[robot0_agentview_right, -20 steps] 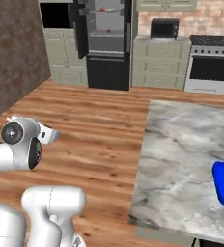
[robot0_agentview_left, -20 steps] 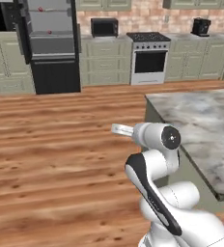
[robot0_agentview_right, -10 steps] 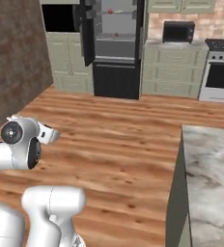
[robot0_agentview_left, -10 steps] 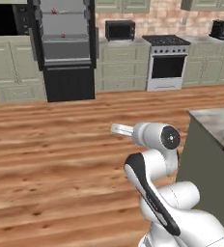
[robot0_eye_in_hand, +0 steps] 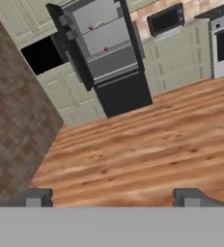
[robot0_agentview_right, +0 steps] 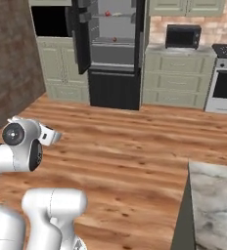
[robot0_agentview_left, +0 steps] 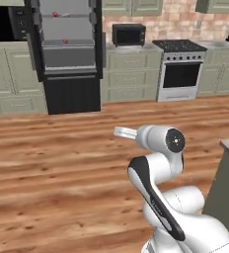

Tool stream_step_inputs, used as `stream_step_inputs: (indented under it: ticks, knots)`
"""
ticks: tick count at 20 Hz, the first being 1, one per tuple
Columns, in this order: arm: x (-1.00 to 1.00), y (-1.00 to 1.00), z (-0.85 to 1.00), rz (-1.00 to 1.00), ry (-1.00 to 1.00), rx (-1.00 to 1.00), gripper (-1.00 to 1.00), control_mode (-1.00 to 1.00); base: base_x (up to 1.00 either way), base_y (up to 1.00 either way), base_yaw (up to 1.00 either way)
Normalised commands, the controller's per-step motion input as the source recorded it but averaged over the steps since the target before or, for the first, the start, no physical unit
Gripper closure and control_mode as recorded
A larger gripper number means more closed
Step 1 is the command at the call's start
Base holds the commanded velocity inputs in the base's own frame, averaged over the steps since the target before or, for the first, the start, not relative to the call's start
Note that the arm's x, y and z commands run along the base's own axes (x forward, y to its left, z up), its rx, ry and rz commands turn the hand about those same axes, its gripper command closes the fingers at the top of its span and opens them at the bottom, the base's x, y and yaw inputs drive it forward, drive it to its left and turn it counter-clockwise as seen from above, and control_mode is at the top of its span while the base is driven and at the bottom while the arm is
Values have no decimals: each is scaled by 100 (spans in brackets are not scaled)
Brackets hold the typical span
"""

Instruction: Gather the carrot and sweet potato from the fridge and place them on a tray on the dining counter. Then gather the fishs from the fridge and place them on the other tray.

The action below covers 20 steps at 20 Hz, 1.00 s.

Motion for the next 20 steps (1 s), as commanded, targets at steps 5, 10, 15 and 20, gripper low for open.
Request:
stream_step_inputs:
  ticks: [5,10,15,20]
  knots:
    - [0,0,0,0,0,0,-100,100,96,23,-15]
    - [0,0,0,0,0,0,-100,100,99,42,-11]
    - [0,0,0,0,0,0,-100,100,99,46,-9]
    - [0,0,0,0,0,0,-100,100,97,52,-10]
